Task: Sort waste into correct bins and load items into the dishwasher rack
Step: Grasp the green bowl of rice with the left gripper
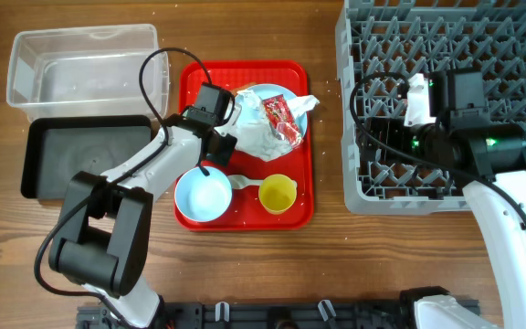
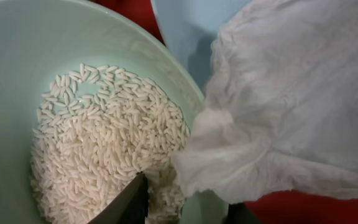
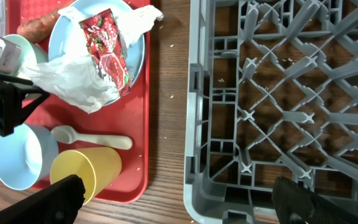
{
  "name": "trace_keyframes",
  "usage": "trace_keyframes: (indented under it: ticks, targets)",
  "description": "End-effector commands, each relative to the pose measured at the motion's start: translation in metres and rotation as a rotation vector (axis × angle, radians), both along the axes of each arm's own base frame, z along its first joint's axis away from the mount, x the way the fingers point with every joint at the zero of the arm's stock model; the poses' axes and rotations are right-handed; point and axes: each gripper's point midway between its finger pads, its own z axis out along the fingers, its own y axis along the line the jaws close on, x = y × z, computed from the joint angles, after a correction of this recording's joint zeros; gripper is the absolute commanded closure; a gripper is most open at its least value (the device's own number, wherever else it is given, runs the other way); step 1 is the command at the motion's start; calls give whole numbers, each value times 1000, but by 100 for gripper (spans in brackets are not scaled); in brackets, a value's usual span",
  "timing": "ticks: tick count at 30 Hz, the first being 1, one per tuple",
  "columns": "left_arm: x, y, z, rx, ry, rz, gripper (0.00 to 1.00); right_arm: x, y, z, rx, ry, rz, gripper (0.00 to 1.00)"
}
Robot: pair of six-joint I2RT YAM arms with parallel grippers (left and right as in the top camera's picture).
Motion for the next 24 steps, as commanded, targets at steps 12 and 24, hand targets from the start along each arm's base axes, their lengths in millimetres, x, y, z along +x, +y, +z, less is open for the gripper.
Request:
trace_keyframes:
  ticks: [12, 24]
  targets:
    - [13, -5, 17, -38, -65, 21, 96, 6, -1, 6, -16, -27, -5, 0]
    - [19, -7, 64, -133, -170, 130, 92, 5, -1, 5, -16, -22, -5, 0]
